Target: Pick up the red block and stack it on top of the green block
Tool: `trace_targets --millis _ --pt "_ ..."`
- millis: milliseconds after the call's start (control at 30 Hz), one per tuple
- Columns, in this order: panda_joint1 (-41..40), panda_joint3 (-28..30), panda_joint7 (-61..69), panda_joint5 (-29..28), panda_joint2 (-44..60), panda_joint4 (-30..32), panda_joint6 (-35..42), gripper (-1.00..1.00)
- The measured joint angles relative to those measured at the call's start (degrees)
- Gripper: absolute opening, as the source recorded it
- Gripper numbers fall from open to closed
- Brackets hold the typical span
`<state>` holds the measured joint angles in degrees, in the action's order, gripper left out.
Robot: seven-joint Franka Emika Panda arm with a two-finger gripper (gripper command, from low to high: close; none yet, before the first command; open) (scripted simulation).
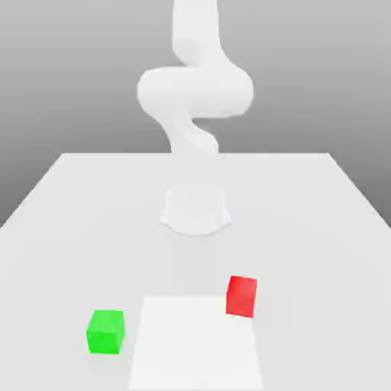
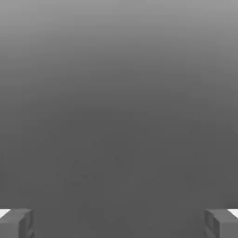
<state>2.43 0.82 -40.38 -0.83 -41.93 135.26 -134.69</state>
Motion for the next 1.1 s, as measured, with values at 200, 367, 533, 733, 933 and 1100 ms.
trace_targets --millis 200,367,533,733,933,1100 --pt "6.1 2.5 14.4 -1.8 10.2 8.9 -7.5 0.00" --pt "10.8 4.7 26.3 -2.8 18.3 16.1 -13.5 0.00" --pt "15.5 6.8 38.6 -3.2 26.4 23.2 -19.6 0.00" --pt "19.9 7.9 53.6 -1.7 36.5 31.0 -27.1 0.00" --pt "18.3 4.2 59.6 5.0 48.8 30.1 -37.5 0.00" --pt "16.3 2.0 60.3 6.0 52.3 29.6 -40.5 -1.00"
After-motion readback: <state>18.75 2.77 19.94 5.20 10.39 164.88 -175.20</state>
